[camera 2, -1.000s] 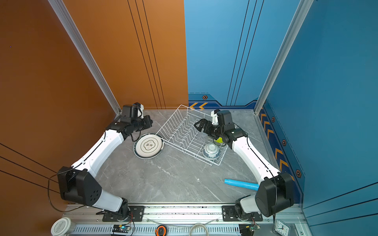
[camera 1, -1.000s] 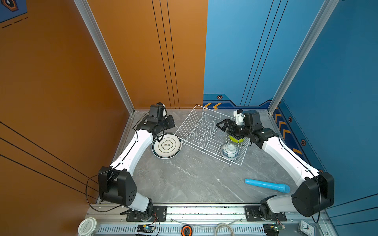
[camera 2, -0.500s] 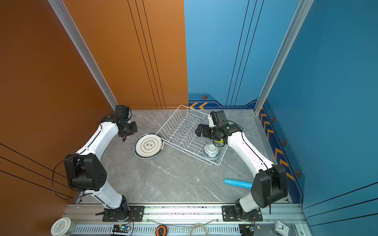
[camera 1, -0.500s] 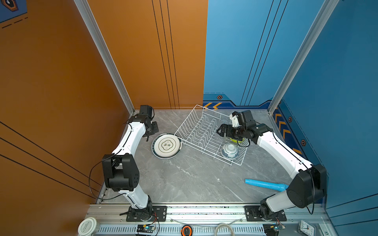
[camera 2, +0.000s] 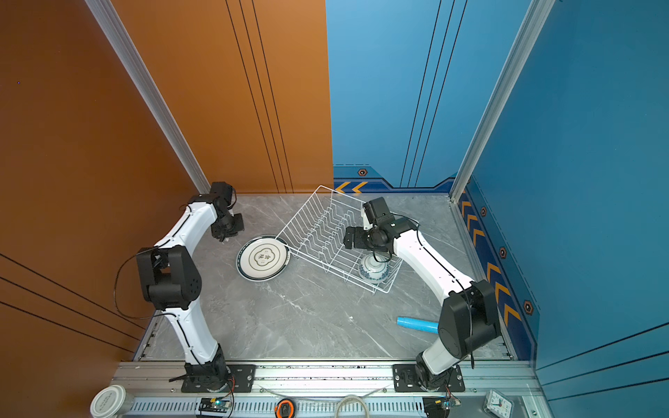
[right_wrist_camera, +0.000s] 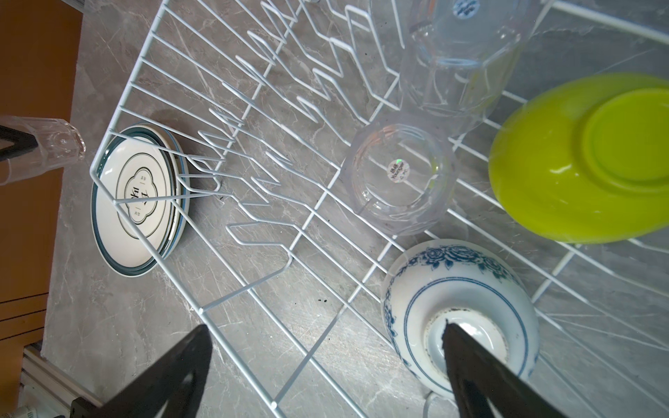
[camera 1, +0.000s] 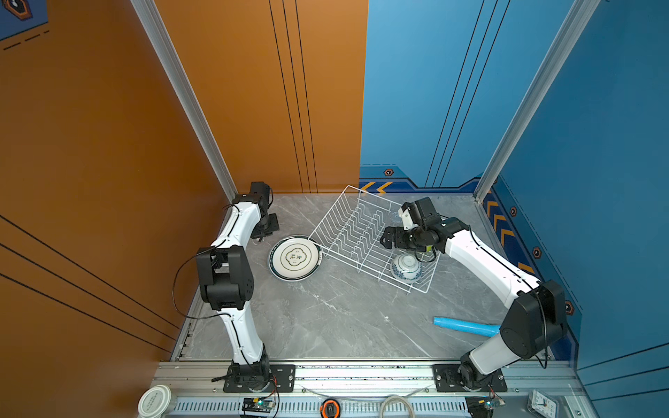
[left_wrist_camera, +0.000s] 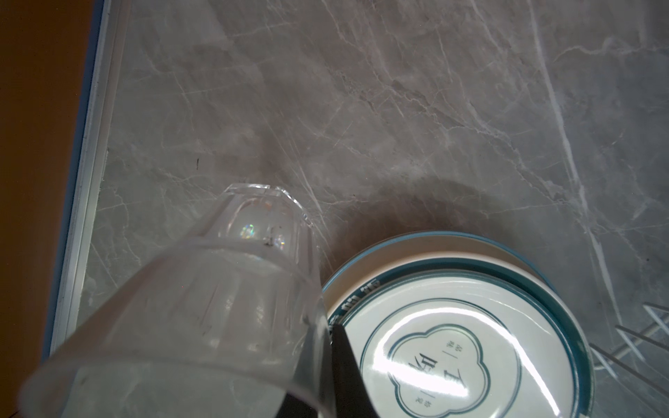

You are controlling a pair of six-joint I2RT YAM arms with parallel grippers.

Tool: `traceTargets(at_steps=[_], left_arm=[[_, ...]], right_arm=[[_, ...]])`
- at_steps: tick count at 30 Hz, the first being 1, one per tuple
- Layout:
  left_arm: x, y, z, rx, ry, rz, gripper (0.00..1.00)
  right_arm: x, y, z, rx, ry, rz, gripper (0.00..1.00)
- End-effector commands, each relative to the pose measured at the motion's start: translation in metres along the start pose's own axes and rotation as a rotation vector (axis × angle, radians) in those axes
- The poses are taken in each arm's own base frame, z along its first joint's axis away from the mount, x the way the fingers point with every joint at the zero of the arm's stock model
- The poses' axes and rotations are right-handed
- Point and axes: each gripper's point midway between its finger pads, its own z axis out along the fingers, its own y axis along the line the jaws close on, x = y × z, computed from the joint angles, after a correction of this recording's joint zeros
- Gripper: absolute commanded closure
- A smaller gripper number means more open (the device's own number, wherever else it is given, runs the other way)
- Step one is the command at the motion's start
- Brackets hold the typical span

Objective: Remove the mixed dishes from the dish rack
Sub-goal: 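Carry the glass with the left gripper beside the plate stack while right gripper re-enters rack, then set the glass on the table and open the left gripper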

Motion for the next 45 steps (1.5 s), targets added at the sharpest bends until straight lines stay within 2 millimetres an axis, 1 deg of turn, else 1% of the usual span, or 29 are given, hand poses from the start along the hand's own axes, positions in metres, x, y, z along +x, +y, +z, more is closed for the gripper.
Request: traceTargets(at_steps=[1,5,8,12,15,18,19,20,21,24,26,28,31,33,34,36,41,45], left_arm=[[0.001,0.002,-0.001,0.016,0.042,0.013,1.00],[0.006,-0.002,0.006,0.031,0.086,0.015,1.00],[0.007,0.001,0.009,0.013,0.093,0.019,1.00],[0.009,-0.001,0.016,0.021,0.113,0.019,1.00],[0.010,-0.002,0.020,0.023,0.123,0.020,0.98],[0.010,-0.004,0.021,0.029,0.127,0.022,0.95],[0.011,-0.006,0.020,0.035,0.127,0.024,0.92],[0.011,-0.008,0.019,0.039,0.126,0.030,0.82],[0.011,-0.009,0.018,0.035,0.122,0.039,0.70],[0.010,-0.008,0.014,0.026,0.111,0.054,0.55],[0.011,-0.005,0.015,0.022,0.115,0.059,0.51],[0.012,-0.004,0.014,0.025,0.117,0.049,0.42],[0.010,-0.003,0.000,0.000,0.079,0.061,0.26],[0.006,-0.002,-0.015,-0.019,0.036,0.073,0.15],[0.005,-0.003,-0.022,-0.020,0.017,0.074,0.07],[0.004,-0.005,-0.039,-0.017,-0.019,0.078,0.01],[0.007,-0.014,-0.076,-0.031,-0.108,0.103,0.02],[0.013,-0.029,-0.099,-0.015,-0.167,0.137,0.02]], right_arm=[[0.002,-0.006,0.001,0.049,0.016,-0.025,0.00],[0.003,-0.009,0.004,0.065,0.030,-0.035,0.00],[0.003,-0.010,0.005,0.074,0.043,-0.043,0.00],[0.002,-0.009,0.005,0.074,0.042,-0.044,0.00],[0.004,-0.009,0.006,0.076,0.046,-0.042,0.00],[0.009,-0.011,0.008,0.081,0.056,-0.043,0.00],[0.010,-0.011,0.009,0.085,0.060,-0.042,0.00],[0.010,-0.012,0.009,0.087,0.061,-0.042,0.00],[0.011,-0.012,0.010,0.088,0.063,-0.043,0.00],[0.011,-0.011,0.009,0.087,0.063,-0.044,0.00],[0.010,-0.011,0.008,0.085,0.059,-0.045,0.00],[0.008,-0.011,0.008,0.089,0.054,-0.045,0.00],[0.008,-0.014,0.009,0.105,0.052,-0.045,0.00],[0.010,-0.013,0.013,0.112,0.058,-0.043,0.00],[0.010,-0.013,0.014,0.114,0.061,-0.044,0.00],[0.009,-0.010,0.018,0.121,0.062,-0.052,0.00],[0.000,-0.013,0.030,0.163,0.056,-0.057,0.00],[-0.014,-0.015,0.040,0.187,0.044,-0.044,0.00]])
